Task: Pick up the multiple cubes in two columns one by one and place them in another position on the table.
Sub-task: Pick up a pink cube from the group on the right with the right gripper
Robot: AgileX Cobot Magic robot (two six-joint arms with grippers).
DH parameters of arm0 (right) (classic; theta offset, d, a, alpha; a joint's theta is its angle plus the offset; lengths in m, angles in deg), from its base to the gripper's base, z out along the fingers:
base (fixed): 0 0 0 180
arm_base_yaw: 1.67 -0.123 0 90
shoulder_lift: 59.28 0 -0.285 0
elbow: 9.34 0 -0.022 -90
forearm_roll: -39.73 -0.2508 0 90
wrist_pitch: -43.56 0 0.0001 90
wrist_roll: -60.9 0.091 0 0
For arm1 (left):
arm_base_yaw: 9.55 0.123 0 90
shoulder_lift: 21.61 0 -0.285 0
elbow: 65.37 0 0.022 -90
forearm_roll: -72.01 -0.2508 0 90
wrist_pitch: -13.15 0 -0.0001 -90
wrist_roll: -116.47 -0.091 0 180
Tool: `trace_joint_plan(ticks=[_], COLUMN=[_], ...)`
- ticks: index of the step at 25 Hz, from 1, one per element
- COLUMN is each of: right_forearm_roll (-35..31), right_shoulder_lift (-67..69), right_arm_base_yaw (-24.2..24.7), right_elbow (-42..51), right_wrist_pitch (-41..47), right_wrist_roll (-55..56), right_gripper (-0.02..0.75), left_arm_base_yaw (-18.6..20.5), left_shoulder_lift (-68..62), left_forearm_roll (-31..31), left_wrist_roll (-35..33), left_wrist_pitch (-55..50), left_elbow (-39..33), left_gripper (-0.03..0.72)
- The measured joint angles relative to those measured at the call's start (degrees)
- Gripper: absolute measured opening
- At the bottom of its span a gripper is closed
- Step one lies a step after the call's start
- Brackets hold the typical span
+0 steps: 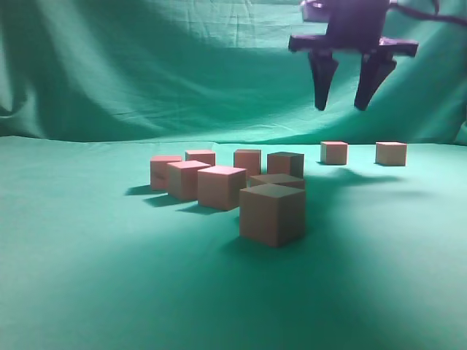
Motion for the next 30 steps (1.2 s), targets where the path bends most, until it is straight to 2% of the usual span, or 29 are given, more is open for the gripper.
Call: trace_joint_plan(ticks=[4, 14, 25, 27, 28, 30], right_forearm_roll=[0.6, 1.7, -1.8, -1.8, -1.8, -1.8], right_shoulder_lift=[5.0, 8.4, 10.1, 10.1, 10.1, 10.1], right_arm_base_yaw=[0.0, 1.1, 1.2, 1.2, 1.2, 1.2], right_elbow=[-3.8, -4.3, -4.5, -4.5, -4.5, -4.7], right_wrist_pitch=[-0.2, -4.5, -6.6, -6.7, -6.7, -6.5], right_wrist_roll=[-0.5, -0.6, -2.4, -2.4, -2.4, -2.4], right_gripper=[0.391, 0.391, 0.391, 0.27, 0.251, 0.262], left_arm_base_yaw=[0.0, 0.0, 0.0, 0.0, 0.0, 0.0], left_shoulder_lift=[0.0, 0.0, 0.0, 0.0, 0.0, 0.0], left_forearm_roll=[0.0, 0.0, 0.0, 0.0, 0.0, 0.0], left_wrist_roll=[0.0, 0.0, 0.0, 0.0, 0.0, 0.0], left_wrist_pitch=[0.0, 0.0, 0.0, 0.0, 0.0, 0.0], left_elbow=[0.0, 0.0, 0.0, 0.0, 0.0, 0.0], left_gripper=[0.0, 0.0, 0.0, 0.0, 0.0, 0.0])
